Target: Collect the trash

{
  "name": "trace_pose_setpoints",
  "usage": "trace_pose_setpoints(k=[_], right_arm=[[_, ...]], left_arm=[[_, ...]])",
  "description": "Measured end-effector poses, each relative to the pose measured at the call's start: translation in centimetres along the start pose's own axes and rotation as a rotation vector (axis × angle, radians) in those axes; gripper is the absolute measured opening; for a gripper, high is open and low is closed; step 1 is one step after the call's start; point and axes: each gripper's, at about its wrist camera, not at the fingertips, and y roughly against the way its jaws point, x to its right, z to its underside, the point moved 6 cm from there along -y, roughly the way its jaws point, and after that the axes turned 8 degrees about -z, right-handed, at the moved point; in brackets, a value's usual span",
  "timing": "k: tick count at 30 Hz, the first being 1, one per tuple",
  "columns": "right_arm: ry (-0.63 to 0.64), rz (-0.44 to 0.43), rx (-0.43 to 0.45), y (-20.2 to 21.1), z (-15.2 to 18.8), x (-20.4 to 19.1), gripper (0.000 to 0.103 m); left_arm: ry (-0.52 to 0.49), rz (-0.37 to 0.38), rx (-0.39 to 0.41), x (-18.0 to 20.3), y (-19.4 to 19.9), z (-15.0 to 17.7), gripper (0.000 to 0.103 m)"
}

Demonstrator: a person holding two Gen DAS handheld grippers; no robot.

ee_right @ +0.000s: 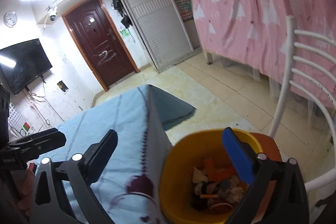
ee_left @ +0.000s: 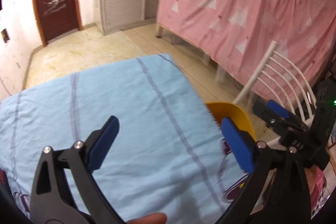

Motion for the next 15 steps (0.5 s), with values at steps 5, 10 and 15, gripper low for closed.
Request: trace_pose_setpoints(k=[5,10,15], right_arm=[[0.048,-0.027,0.007,-0.4,-0.3,-3.6,0.094],[0.105,-0.062,-0.007,-1.2,0.3,-7.6,0.094],[0.157,-0.114,-0.024,-2.3,1.6,-12.3,0.094]], left_arm=[[0.048,-0.071,0.041,-4.6,1.9,1.2,0.096],[0.11,-0.162,0.058,-9.6,3.0,2.6,0.096],[0.159,-0.247,0.077,-14.1,4.1,4.2,0.096]])
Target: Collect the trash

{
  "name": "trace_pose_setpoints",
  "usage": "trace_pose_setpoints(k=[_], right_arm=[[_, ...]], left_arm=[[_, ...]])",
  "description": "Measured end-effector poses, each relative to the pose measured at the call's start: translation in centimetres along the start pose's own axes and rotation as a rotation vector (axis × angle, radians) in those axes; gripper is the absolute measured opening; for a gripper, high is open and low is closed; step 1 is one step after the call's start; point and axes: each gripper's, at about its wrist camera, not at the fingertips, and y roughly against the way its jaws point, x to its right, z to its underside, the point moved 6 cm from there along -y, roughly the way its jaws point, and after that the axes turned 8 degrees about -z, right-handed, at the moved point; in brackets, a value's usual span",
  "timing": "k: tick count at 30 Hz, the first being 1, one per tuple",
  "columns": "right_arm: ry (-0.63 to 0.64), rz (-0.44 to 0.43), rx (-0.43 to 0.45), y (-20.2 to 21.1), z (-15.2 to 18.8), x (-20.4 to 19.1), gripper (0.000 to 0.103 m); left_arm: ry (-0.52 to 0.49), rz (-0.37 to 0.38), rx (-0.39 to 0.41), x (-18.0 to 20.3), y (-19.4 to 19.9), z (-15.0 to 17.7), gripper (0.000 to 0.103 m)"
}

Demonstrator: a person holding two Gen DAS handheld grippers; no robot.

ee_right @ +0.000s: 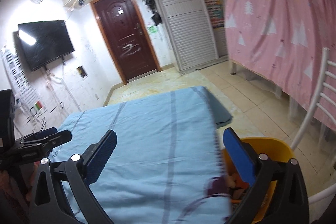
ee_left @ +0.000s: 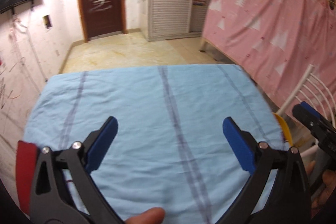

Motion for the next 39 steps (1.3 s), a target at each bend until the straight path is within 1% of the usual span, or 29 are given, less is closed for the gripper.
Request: trace_pose_setpoints(k=[3,6,10,15,19,25,39], right_arm=[[0.011,-0.038,-0.009,-1.2,0.5,-2.4,0.094],[0.019,-0.064,-0.026,-2.3,1.2,-4.5,0.094],[0.041,-0.084,-0.041,-3.6,1.9,-6.8,0.094],[0.055,-0.099,-0.051,-4.7,2.5,-8.6,0.094],[0.059,-0.103,-0.05,-5.1,2.8,-9.3,0.094],[0.051,-0.101,-0.054,-5.6,3.2,-9.0,0.094],[0.021,-0.083,-0.033,-5.6,3.3,-8.3,0.094]], left_arm=[[0.01,-0.038,0.008,-1.6,0.1,0.5,0.096],[0.009,-0.094,0.034,-3.4,0.2,1.0,0.096],[0.017,-0.146,0.061,-5.4,0.5,1.7,0.096],[0.031,-0.172,0.073,-7.0,0.4,2.3,0.096],[0.036,-0.172,0.072,-7.6,0.0,2.9,0.096],[0.044,-0.15,0.064,-8.2,-0.6,3.7,0.096],[0.011,-0.113,0.065,-7.7,-1.7,4.0,0.096]])
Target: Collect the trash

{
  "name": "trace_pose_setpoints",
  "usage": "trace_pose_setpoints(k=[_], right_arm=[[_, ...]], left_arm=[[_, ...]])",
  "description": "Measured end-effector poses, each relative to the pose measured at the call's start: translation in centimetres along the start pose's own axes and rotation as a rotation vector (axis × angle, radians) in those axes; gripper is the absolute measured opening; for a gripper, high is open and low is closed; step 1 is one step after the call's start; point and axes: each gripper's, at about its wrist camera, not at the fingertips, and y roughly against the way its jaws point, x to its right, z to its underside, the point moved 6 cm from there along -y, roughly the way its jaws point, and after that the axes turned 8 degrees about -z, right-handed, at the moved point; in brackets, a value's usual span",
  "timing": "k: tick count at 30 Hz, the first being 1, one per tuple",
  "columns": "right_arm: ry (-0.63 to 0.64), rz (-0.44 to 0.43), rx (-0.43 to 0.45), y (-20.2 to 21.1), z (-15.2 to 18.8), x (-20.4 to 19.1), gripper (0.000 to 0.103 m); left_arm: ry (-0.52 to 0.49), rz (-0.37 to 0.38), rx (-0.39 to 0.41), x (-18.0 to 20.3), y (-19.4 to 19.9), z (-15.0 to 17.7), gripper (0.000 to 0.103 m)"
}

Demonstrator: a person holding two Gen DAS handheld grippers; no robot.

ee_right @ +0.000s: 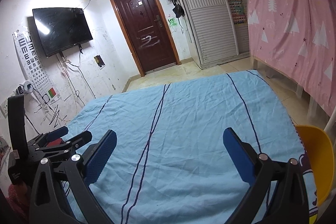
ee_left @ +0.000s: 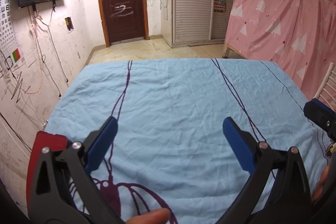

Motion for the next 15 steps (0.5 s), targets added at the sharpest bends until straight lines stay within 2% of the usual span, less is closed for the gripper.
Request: trace_pose_setpoints(k=[15], right_arm=[[-0.012,0.003,0.0,0.01,0.09,0.13,0.094]], left_arm=[[-0.015,0.011,-0.006,0.64,-0.01,0.24,0.096]])
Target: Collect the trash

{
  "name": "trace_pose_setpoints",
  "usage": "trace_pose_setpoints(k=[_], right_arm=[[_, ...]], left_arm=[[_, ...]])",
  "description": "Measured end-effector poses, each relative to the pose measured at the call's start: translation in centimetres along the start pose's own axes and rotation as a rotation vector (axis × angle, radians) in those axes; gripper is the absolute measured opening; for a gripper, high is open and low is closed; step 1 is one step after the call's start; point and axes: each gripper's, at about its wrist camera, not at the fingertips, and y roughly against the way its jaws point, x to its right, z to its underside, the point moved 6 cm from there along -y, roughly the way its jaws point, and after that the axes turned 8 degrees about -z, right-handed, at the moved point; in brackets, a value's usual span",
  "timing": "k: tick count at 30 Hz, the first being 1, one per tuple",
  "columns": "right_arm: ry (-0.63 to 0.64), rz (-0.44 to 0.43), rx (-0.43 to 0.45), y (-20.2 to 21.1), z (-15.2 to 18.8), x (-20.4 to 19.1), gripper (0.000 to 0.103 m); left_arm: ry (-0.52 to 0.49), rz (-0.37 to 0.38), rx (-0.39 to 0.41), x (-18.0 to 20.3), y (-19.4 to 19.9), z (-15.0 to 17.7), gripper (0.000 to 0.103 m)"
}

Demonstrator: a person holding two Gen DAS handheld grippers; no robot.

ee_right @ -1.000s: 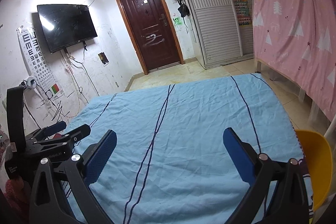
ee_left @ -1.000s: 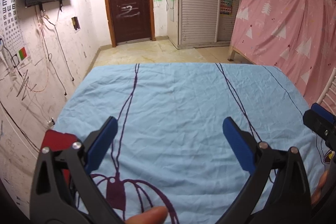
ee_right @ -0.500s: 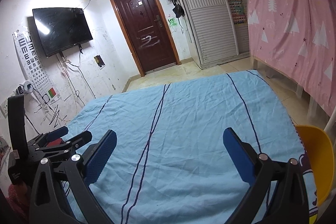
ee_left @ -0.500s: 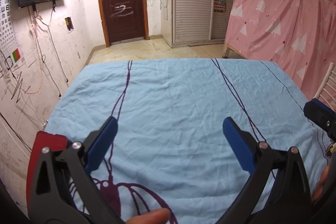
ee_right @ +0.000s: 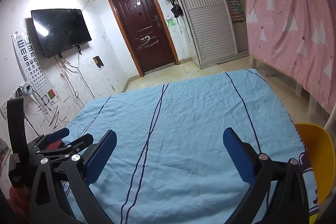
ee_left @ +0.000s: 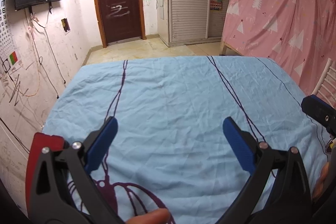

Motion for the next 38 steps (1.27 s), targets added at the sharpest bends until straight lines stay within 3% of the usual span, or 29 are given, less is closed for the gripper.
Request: trace_pose_setpoints(k=[31,38], right_arm=[[0.0,-0.001,-0.004,-0.1,0.0,-0.1,0.094],[-0.025,0.012,-0.072,-1.2,-0.2,0.5,0.094]], left_arm=[[0.006,0.006,-0.011,0.2,-0.2,0.6,0.096],[0.007,0.009,-0.057,-0.4,-1.2,0.0,0.097]])
